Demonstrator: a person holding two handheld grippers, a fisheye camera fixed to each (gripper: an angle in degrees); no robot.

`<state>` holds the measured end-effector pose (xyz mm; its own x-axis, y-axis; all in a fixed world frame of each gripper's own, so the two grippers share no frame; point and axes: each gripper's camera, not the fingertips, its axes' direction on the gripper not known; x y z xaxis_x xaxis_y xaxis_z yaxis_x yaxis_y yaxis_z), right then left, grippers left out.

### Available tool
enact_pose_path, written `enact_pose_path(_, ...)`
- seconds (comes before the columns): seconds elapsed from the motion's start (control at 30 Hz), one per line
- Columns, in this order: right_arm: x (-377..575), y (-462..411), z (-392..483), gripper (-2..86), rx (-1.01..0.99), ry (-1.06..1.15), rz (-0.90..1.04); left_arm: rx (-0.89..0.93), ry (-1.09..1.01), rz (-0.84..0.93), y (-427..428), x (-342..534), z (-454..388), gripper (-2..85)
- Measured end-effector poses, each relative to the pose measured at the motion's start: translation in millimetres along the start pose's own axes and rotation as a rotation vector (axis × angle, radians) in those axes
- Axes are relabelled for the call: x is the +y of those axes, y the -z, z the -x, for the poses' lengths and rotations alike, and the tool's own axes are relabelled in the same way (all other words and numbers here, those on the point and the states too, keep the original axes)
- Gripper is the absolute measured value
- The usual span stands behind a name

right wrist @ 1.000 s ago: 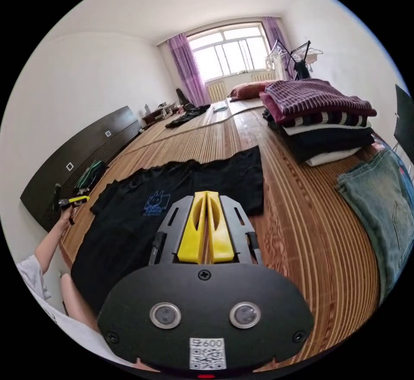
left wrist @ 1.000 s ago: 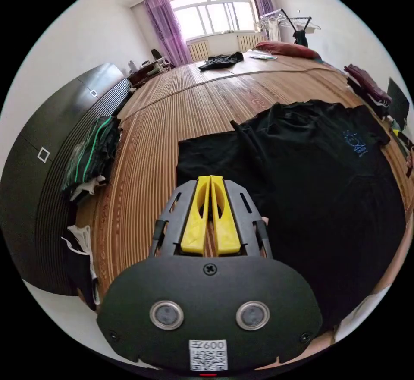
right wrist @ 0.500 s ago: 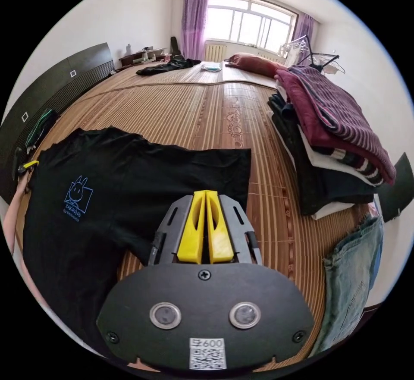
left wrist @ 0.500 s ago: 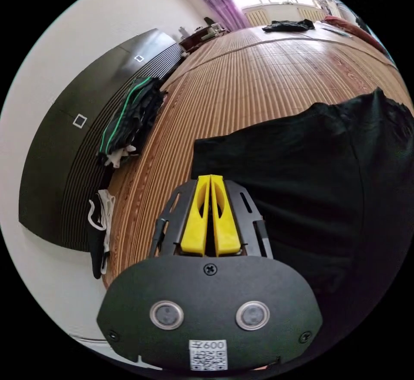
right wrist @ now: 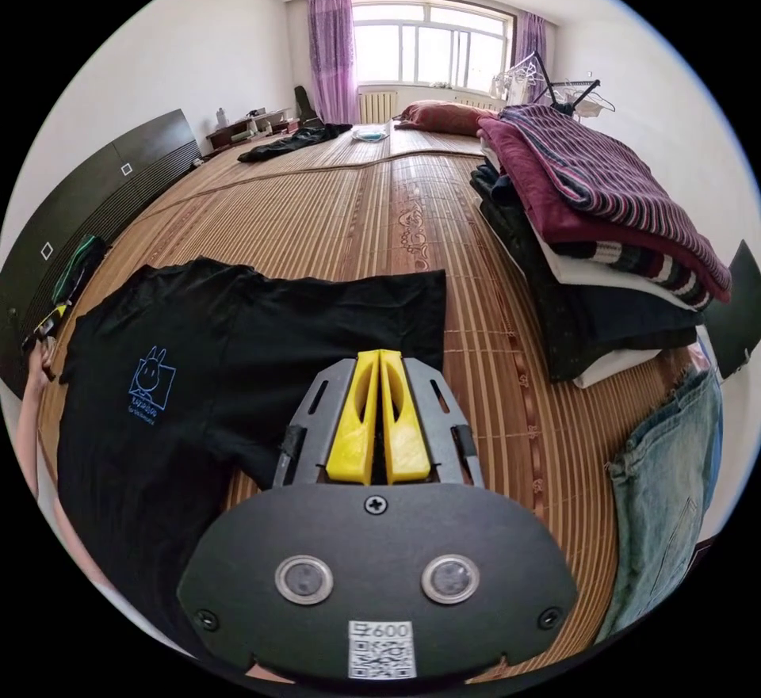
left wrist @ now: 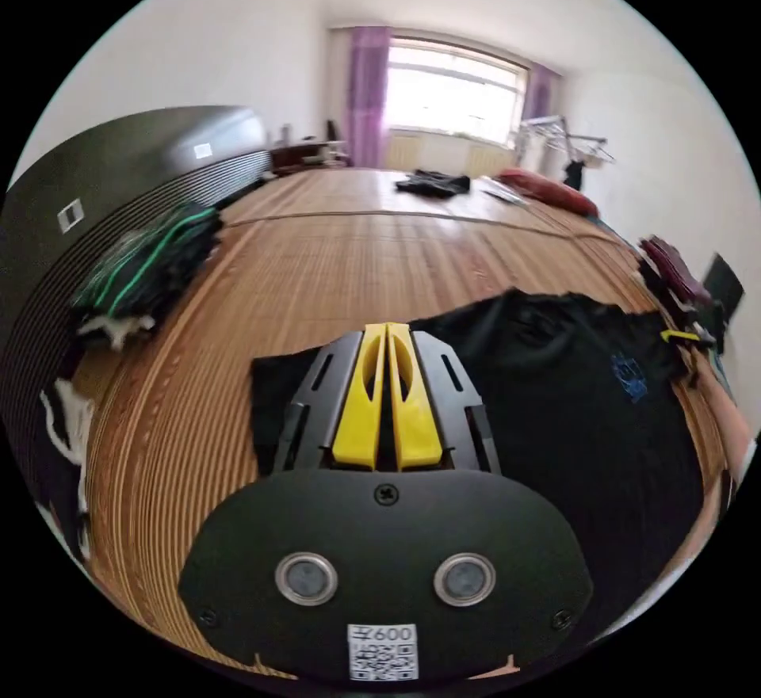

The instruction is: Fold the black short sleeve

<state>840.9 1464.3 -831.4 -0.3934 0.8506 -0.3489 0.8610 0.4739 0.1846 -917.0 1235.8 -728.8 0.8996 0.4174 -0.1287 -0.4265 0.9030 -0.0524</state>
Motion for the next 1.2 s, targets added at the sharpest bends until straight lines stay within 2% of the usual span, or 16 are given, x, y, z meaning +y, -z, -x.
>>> enact_pose_path(0.07, 18, 6, -2, -0.9, 0.002, 0.0, 0.002, 0.192, -0.13, 0.191, -43, -41, -42, 0.3)
enact_pose_path(0.13, 41, 15, -6, -0.9, -0.004, -0.002, 0.0, 0.239, -0.141, 0.239, -71, -60, -59, 0.3)
enact_pose_path(0.23, 69, 25, -17, -0.9, -0.03, -0.016, -0.002, 0.167, -0.063, 0.246, -103, -83, -60, 0.3)
enact_pose_path(0.33, 94, 36, -35, -0.9, -0.084, -0.046, -0.001, 0.062, -0.05, 0.374, -142, -90, -45, 0.5)
enact_pose_path(0.4, 108, 42, -49, -0.9, -0.128, -0.072, -0.002, 0.078, 0.051, 0.311, -140, -91, -18, 0.5)
enact_pose_path(0.47, 122, 46, -64, -0.9, -0.176, -0.102, -0.001, 0.189, 0.247, 0.252, -140, -82, 30, 0.6)
enact_pose_path(0.53, 138, 54, -76, -0.9, -0.218, -0.128, -0.001, 0.297, 0.355, 0.224, -142, -72, 63, 0.6)
enact_pose_path(0.7, 162, 72, -58, -0.9, -0.158, -0.088, 0.002, 0.487, 0.579, 0.119, -140, -42, 129, 0.3)
enact_pose_path(0.8, 175, 82, -35, -0.9, -0.086, -0.044, 0.001, 0.54, 0.744, -0.149, -113, 1, 165, 0.2)
enact_pose_path(0.87, 182, 88, -20, -0.9, -0.042, -0.015, -0.001, 0.558, 0.777, -0.448, -78, 37, 178, 0.1)
enact_pose_path(0.9, 186, 91, -12, -0.9, -0.021, 0.002, -0.004, 0.531, 0.775, -0.452, -72, 39, 177, 0.1)
enact_pose_path(1.0, 194, 99, 2, -0.9, 0.007, 0.029, -0.001, 0.478, 0.465, -0.297, -53, -5, 145, 0.1)
enact_pose_path(1.07, 198, 103, 9, -0.9, 0.021, 0.041, -0.002, 0.417, 0.064, -0.034, -58, -58, 81, 0.1)
enact_pose_path(1.13, 200, 107, 18, -0.9, 0.026, 0.063, -0.001, 0.421, -0.132, 0.139, -74, -81, 32, 0.1)
enact_pose_path(1.2, 199, 109, 23, -0.9, 0.021, 0.08, 0.003, 0.461, -0.192, 0.185, -84, -94, -1, 0.1)
